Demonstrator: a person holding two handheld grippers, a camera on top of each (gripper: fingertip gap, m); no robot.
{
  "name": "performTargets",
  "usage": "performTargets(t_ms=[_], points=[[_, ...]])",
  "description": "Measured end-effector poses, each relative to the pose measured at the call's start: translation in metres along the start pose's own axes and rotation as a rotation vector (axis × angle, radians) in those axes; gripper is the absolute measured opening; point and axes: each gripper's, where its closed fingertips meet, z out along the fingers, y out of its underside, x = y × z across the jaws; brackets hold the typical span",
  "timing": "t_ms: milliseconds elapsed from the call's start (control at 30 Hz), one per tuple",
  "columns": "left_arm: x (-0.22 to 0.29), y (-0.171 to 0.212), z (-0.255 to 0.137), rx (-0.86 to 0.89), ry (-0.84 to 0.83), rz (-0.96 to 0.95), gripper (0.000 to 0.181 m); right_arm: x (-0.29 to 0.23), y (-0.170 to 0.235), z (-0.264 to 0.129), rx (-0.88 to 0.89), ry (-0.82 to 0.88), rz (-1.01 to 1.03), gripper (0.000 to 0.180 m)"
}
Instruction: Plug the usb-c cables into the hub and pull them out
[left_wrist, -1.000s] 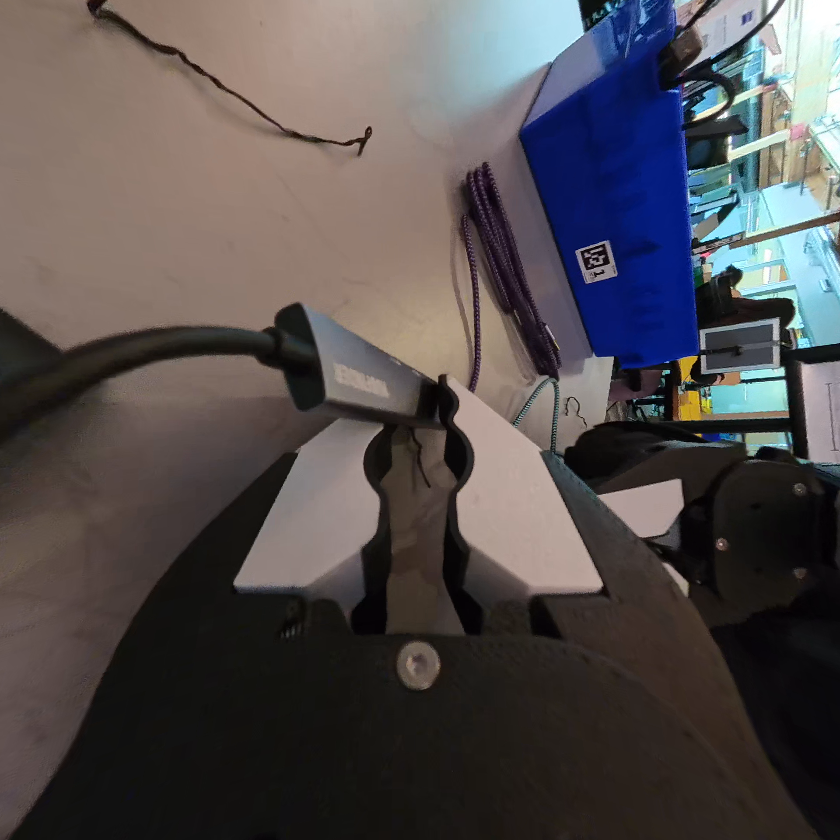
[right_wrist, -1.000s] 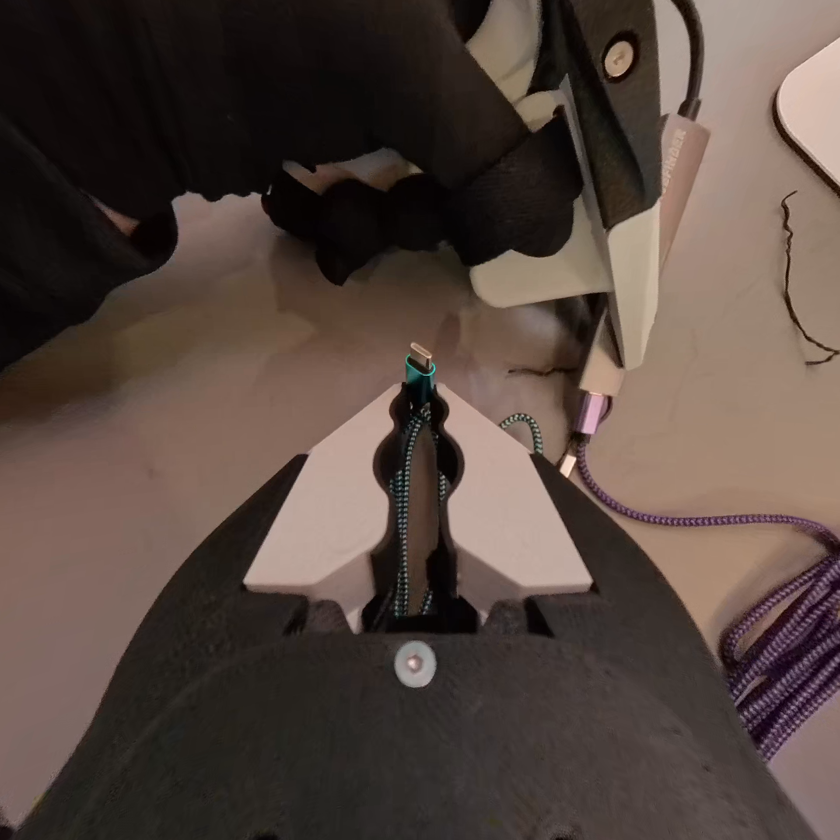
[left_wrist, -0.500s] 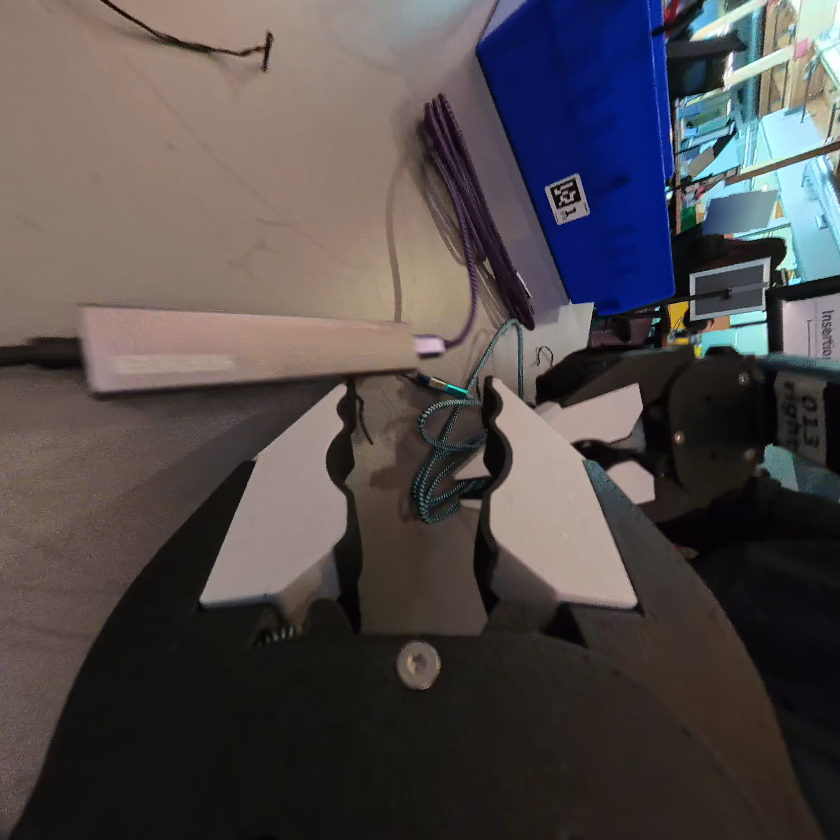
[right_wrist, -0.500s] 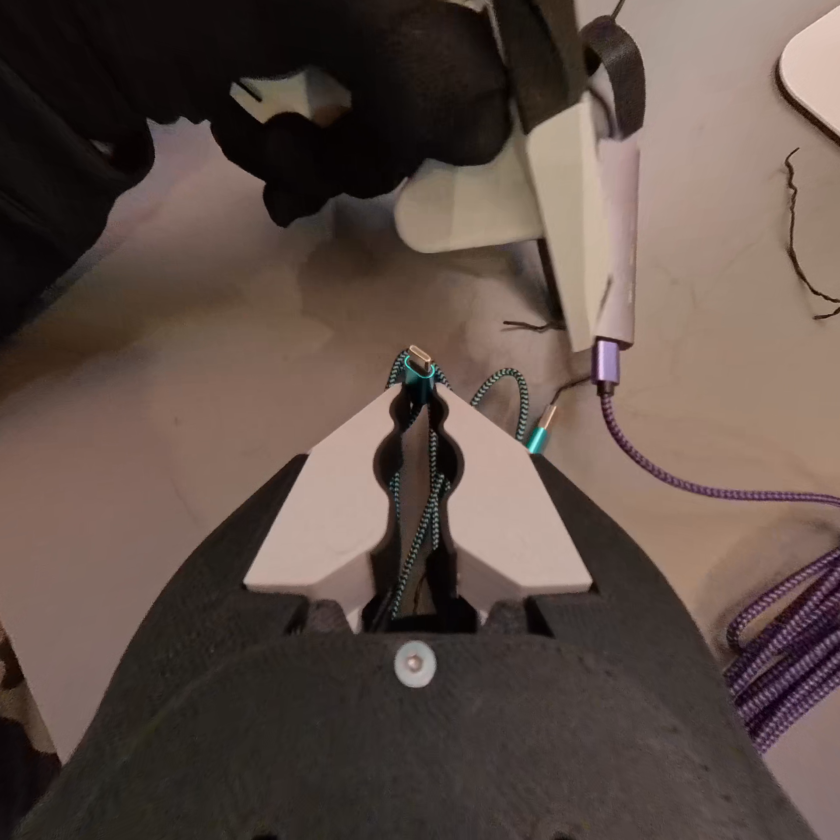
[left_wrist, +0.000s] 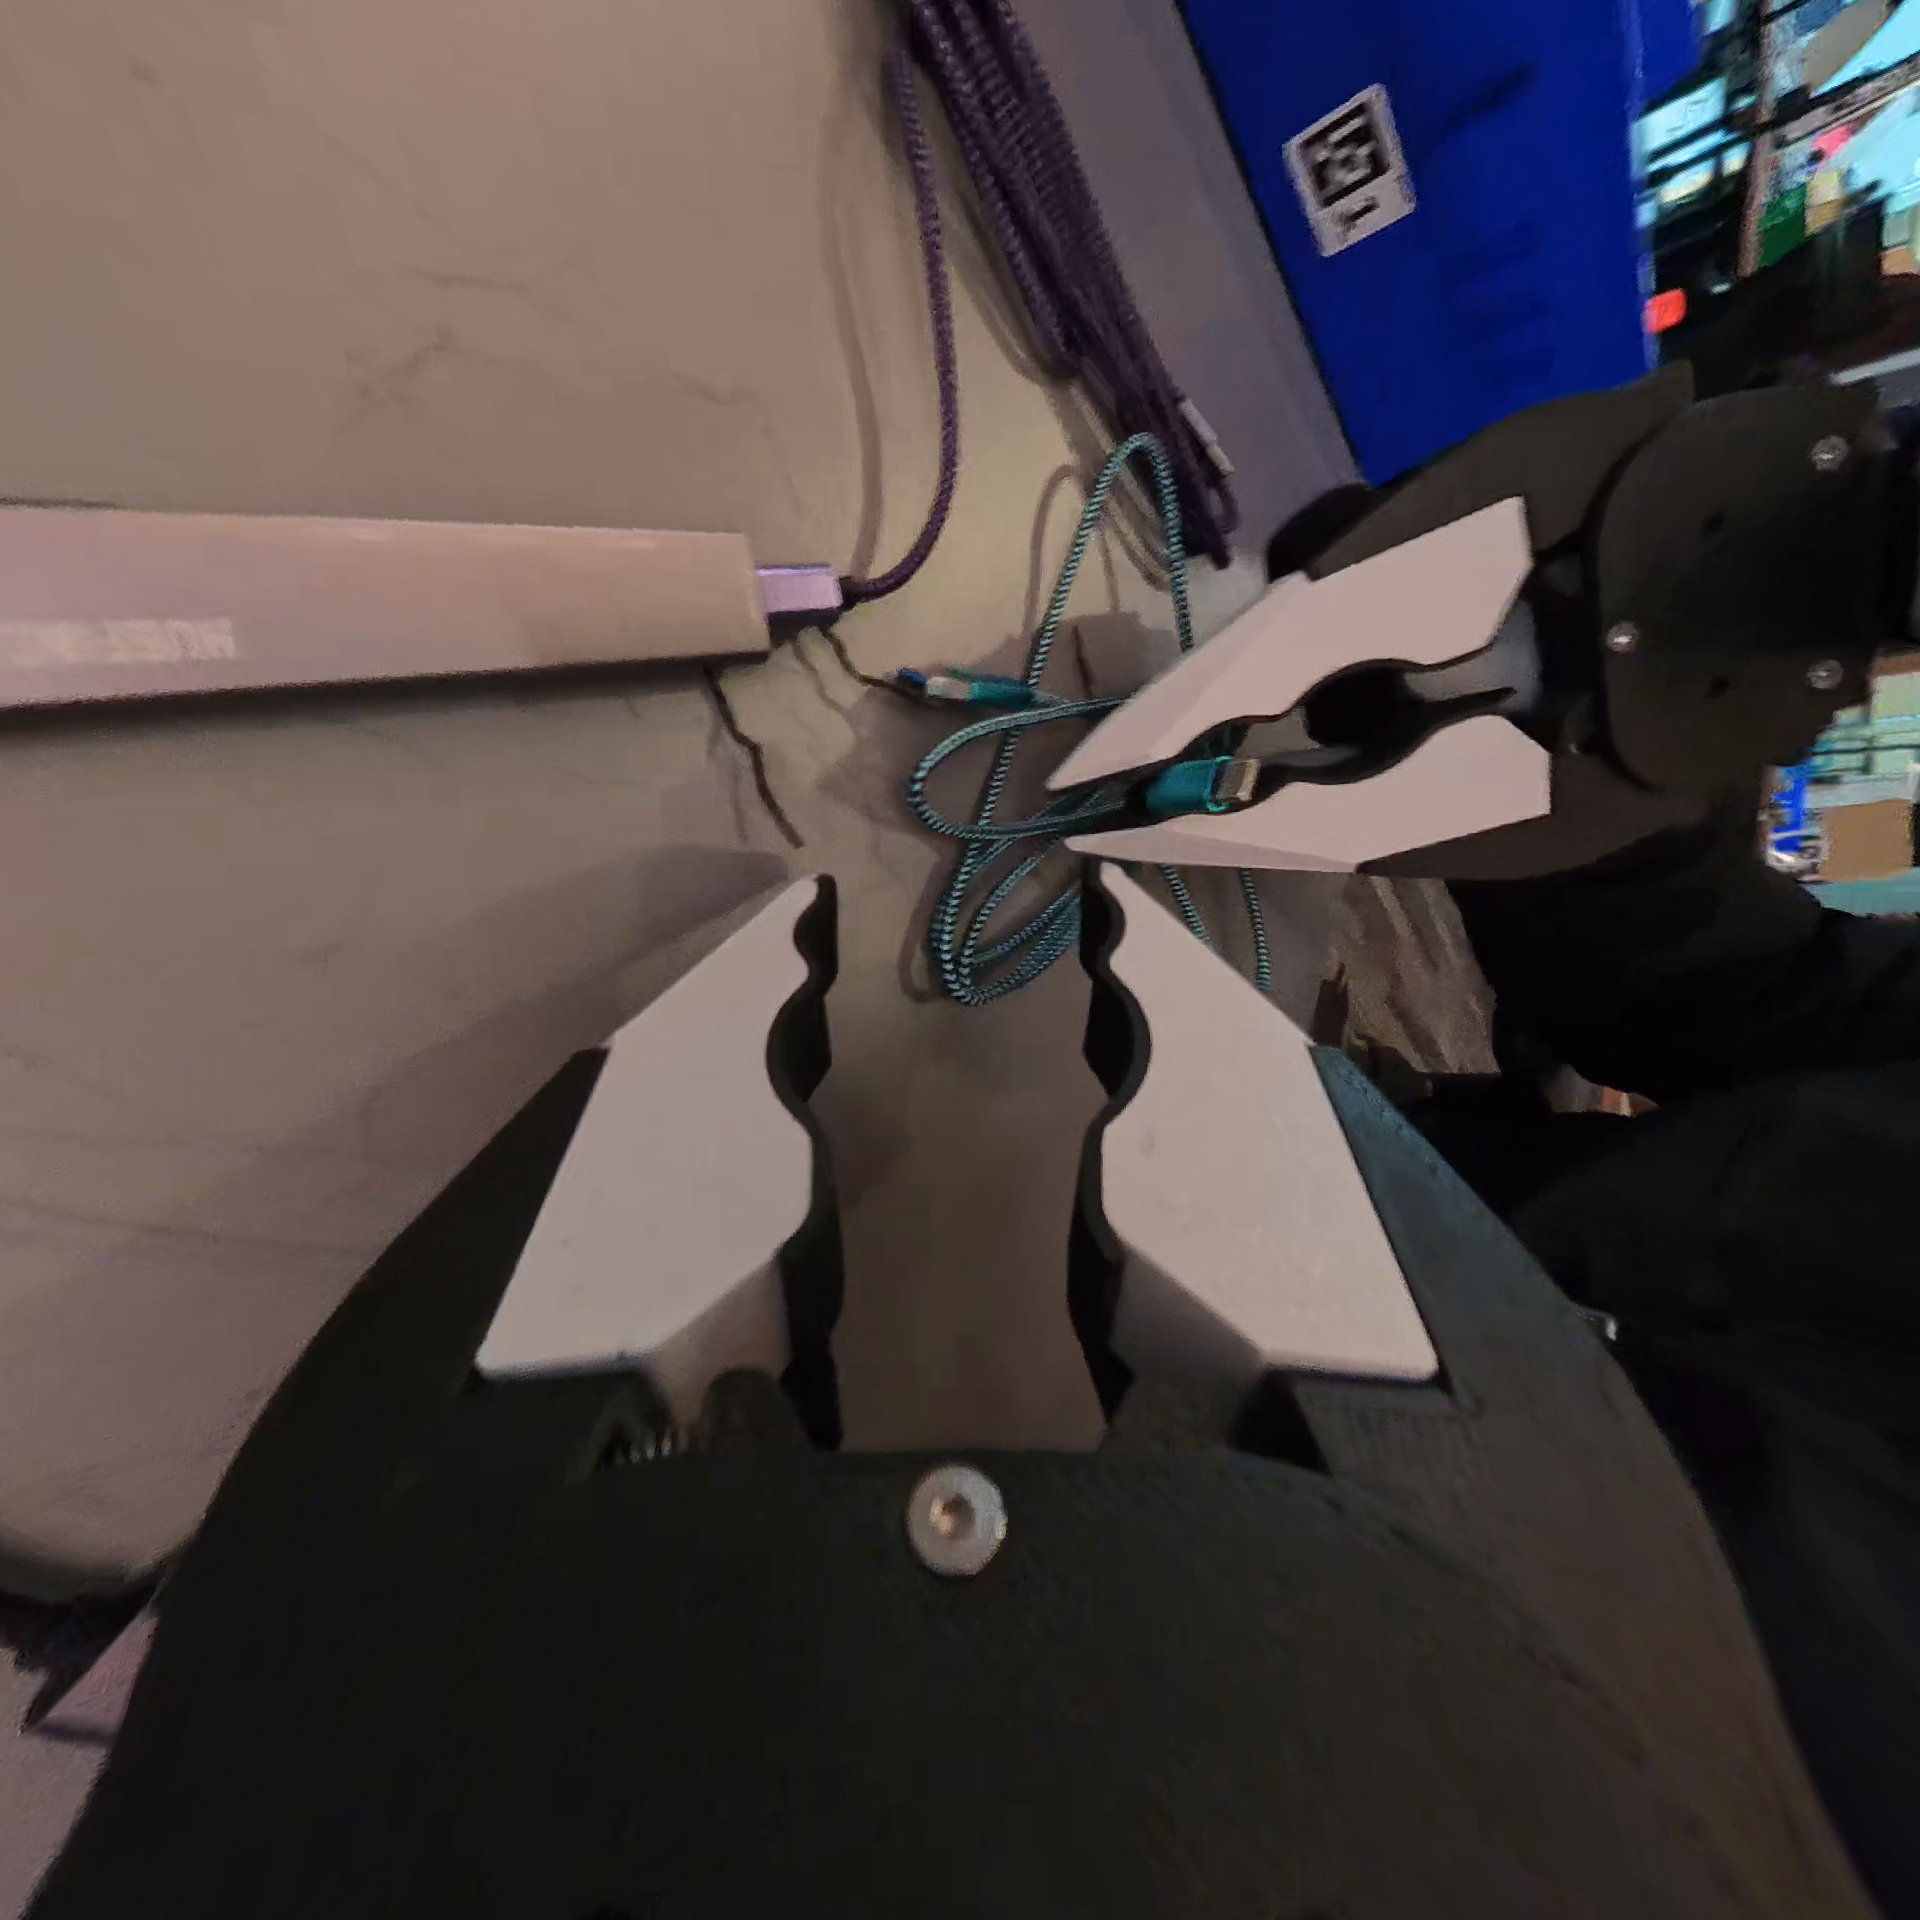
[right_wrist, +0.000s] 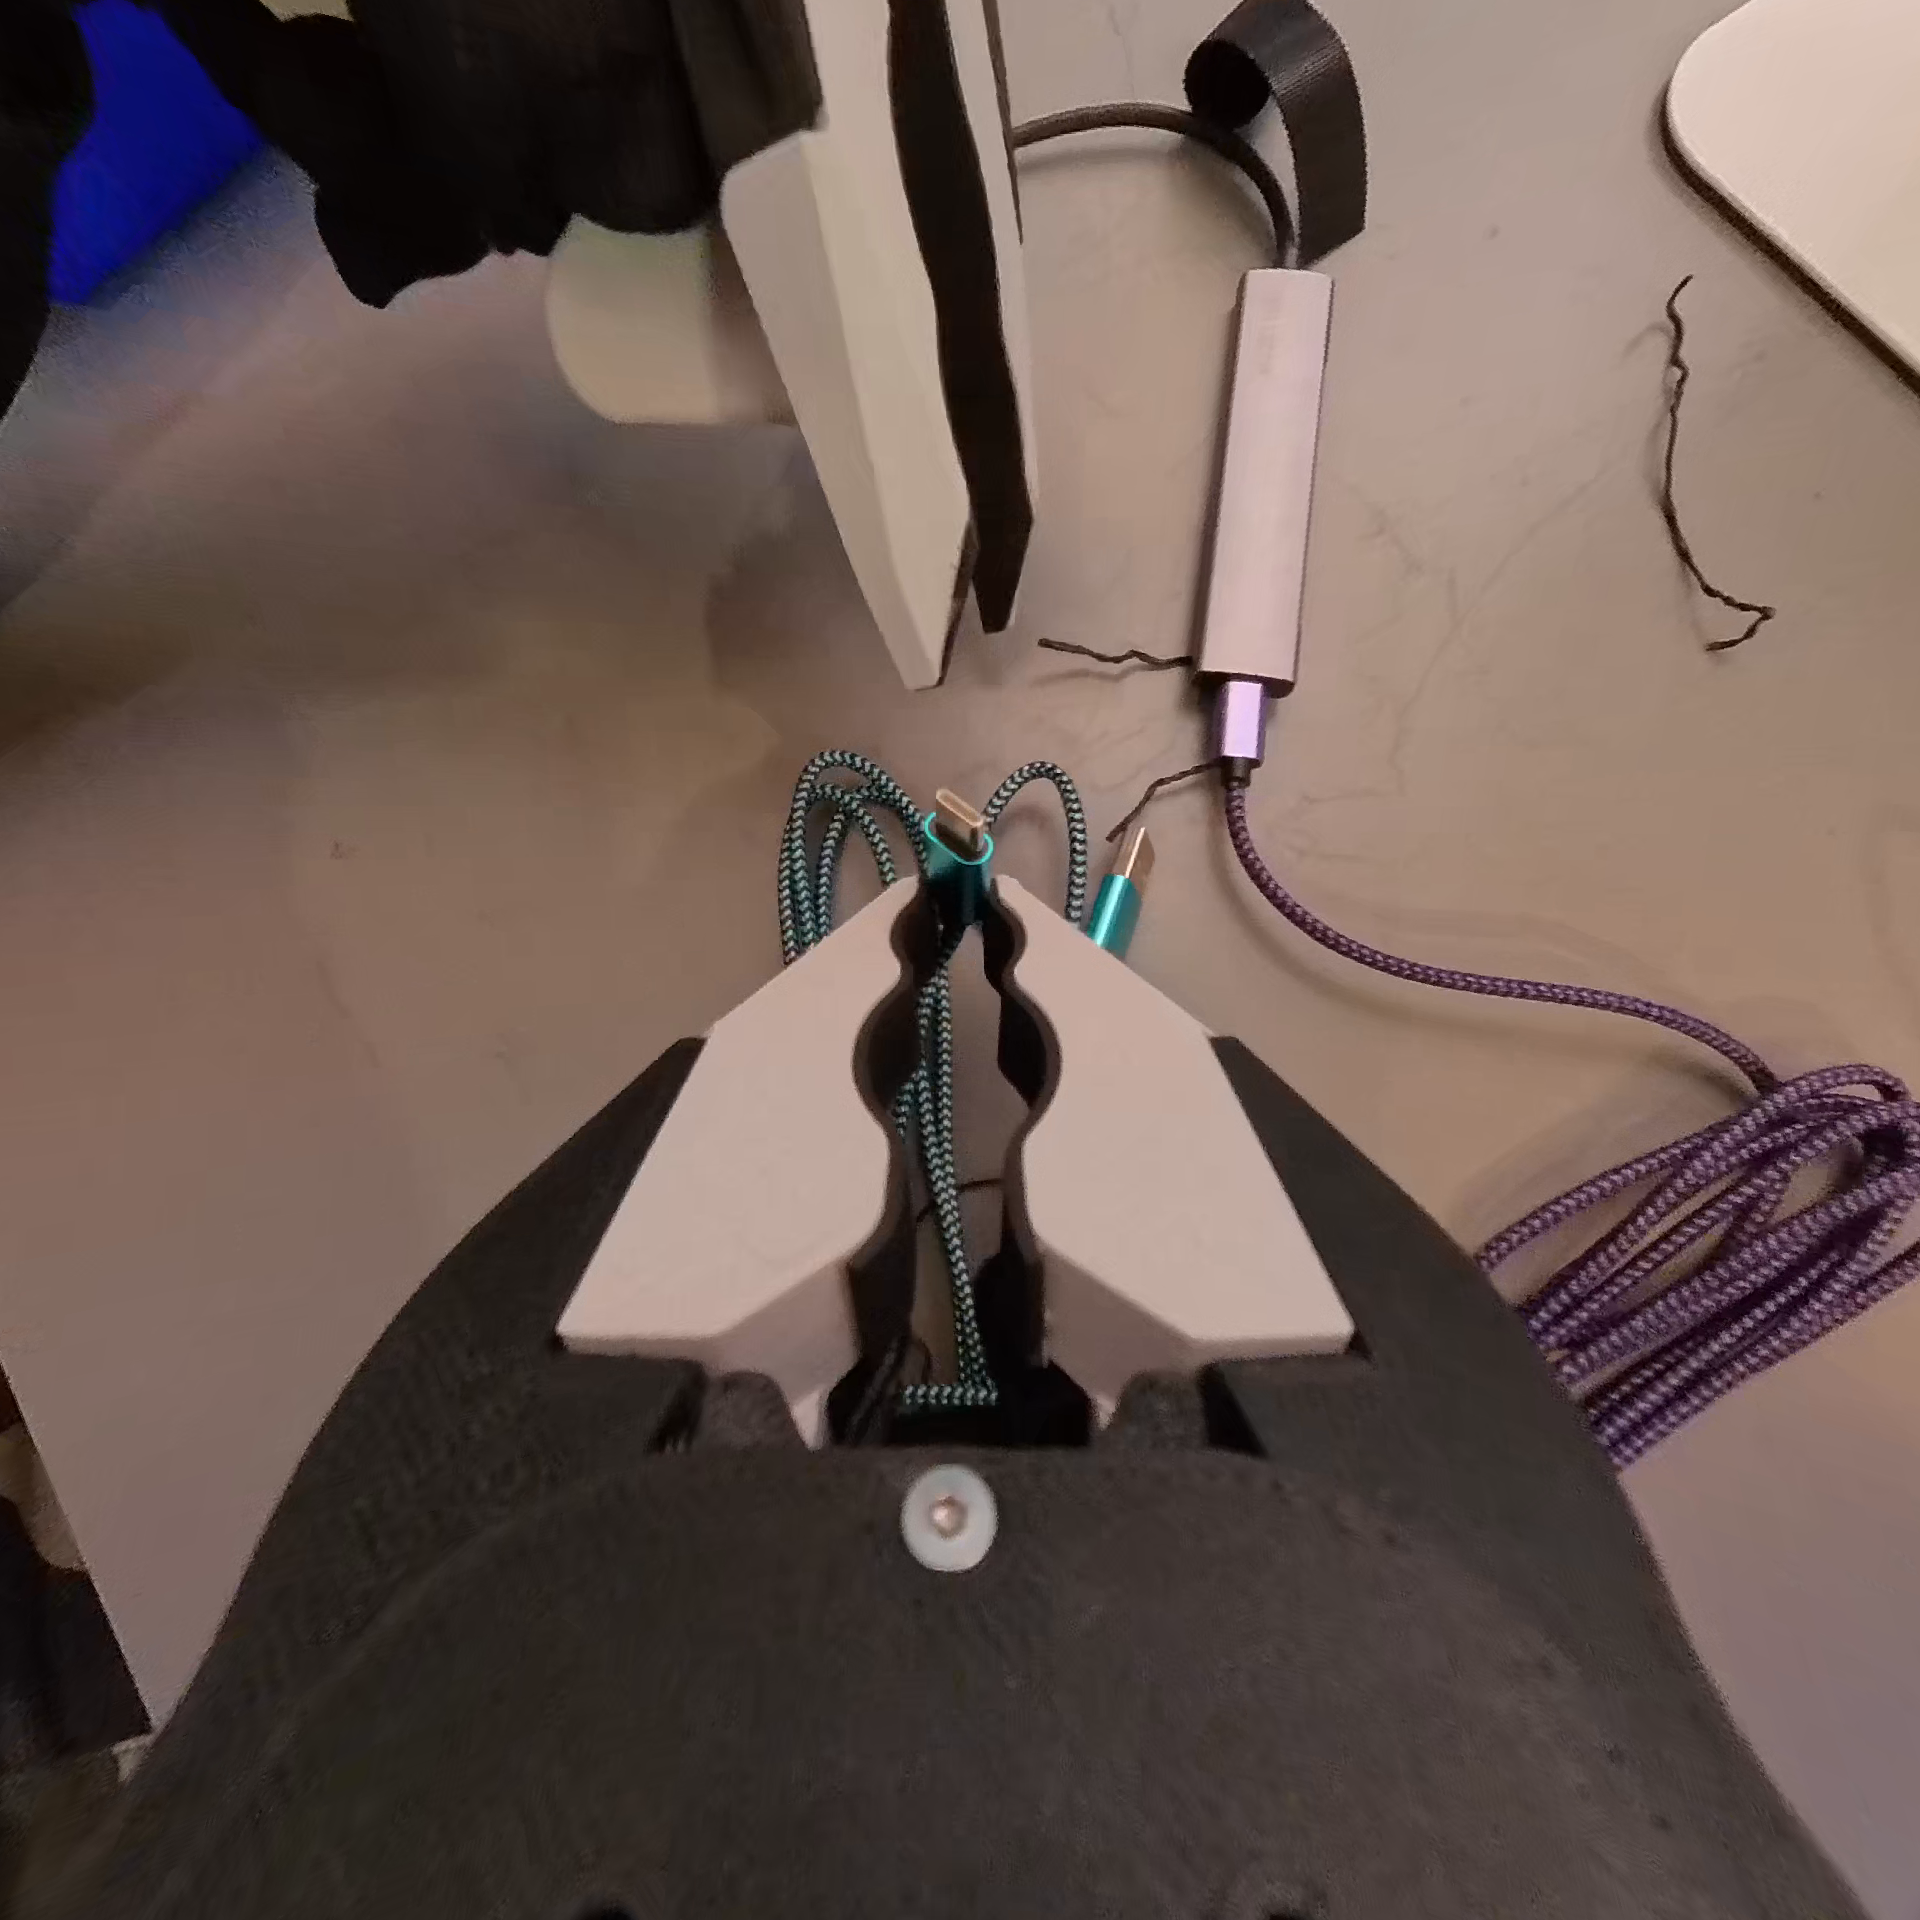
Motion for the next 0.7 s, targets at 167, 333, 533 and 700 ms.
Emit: performTargets(t_ms=[167,333,533,700], points=[[0.051,-0.021,-0.016,0.134,0.174,0.247,0.037,0.004,-0.002,-0.006,0.007,0.017,-0.034,0.005],[0.079,-0.025,0.003,0.131,0.205,0.419,0.034,0.004,-0.005,-0.011,0.009,0.023,-0.059,0.005],[0.068,-0.019,0.024,0.056,0.142,0.42,0.009,0.002,-0.003,-0.01,-0.018,0.042,-0.098,0.005],[0.063,-0.02,0.019,0.062,0.121,0.393,0.022,0.005,-0.007,-0.013,-0.007,0.06,-0.097,0.005]])
